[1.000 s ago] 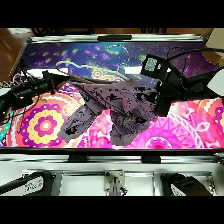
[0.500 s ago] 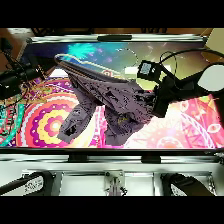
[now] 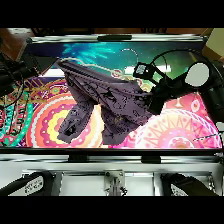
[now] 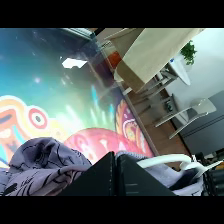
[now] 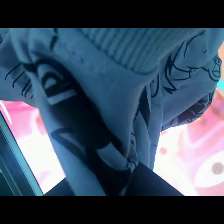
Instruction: Fold the shirts.
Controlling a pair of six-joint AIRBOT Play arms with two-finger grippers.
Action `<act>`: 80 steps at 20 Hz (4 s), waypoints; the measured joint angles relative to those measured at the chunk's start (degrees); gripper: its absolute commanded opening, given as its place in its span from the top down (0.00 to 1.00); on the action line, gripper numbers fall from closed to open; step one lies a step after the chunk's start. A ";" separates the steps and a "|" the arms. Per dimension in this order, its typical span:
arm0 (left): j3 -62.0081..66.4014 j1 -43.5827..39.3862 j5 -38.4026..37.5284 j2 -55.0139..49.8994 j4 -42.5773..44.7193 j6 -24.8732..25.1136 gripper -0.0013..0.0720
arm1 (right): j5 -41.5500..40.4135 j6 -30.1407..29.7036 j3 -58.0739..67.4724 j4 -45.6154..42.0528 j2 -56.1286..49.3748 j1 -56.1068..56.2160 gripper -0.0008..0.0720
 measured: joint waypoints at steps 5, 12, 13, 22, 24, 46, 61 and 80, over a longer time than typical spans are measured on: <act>0.96 -1.22 -0.13 0.37 0.87 3.26 0.90 | 2.12 0.79 -0.13 -1.81 -1.14 0.94 0.87; 5.35 -0.57 -1.36 0.44 4.00 5.57 0.90 | 2.78 4.42 -0.22 -5.99 -4.20 3.41 0.87; 5.66 -1.09 -1.66 0.44 4.26 5.62 0.90 | 2.36 5.49 -0.22 -6.56 -4.46 3.52 0.87; 6.40 -18.93 -2.27 0.59 13.88 5.62 0.90 | -1.92 16.13 -0.22 -7.98 -4.61 9.29 0.87; 6.43 -22.21 -3.39 0.74 16.65 4.28 0.90 | -2.78 18.27 -0.17 -7.80 -3.50 9.92 0.87; 26.95 -19.52 -6.23 2.27 25.53 -0.50 0.07 | -7.91 31.71 -0.13 -6.64 14.62 10.73 0.87; 36.52 -24.55 5.31 2.84 55.28 -21.22 0.18 | -24.63 50.42 9.20 -31.69 14.80 10.12 0.87; 37.40 -23.93 -10.54 3.15 73.13 -34.21 0.18 | -19.02 59.41 21.73 -42.56 14.19 -36.46 0.87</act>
